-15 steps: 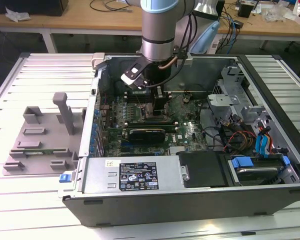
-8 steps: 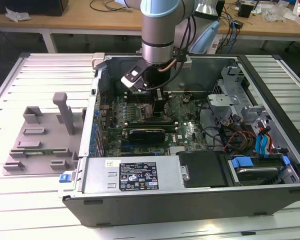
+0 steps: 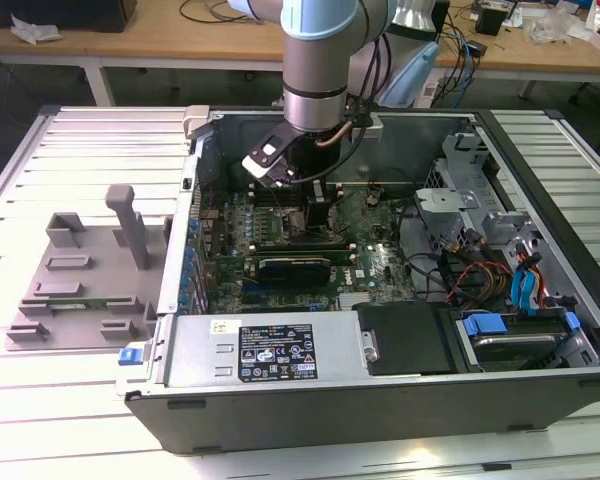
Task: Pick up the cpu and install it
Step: 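Place the cpu into insertion slot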
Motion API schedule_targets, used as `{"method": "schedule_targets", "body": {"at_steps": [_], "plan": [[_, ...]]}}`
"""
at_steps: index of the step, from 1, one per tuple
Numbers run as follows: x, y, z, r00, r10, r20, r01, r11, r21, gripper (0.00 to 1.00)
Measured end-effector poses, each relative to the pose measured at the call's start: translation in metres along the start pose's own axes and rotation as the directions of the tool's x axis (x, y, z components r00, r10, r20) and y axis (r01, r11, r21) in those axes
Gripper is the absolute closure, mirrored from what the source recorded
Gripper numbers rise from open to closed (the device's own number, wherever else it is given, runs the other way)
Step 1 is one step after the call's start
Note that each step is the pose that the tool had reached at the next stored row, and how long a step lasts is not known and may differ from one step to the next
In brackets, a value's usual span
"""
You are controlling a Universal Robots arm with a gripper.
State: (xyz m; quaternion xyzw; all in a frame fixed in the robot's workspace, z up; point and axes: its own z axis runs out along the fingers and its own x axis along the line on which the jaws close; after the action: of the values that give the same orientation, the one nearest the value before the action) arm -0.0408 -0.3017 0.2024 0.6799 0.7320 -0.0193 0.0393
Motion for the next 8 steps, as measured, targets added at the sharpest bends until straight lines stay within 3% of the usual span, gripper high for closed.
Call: {"method": "schedule_targets", "body": {"at_steps": [6,8], "plan": [[0.0003,-0.0001,0.0034,0.9999,0.012,-0.0007,-0.012,0.9999,0.0011,0.45],[0.0004,0.0,0.0035,0.9997,0.013,-0.0193,-0.013,0.9999,-0.0002,0.45]]}}
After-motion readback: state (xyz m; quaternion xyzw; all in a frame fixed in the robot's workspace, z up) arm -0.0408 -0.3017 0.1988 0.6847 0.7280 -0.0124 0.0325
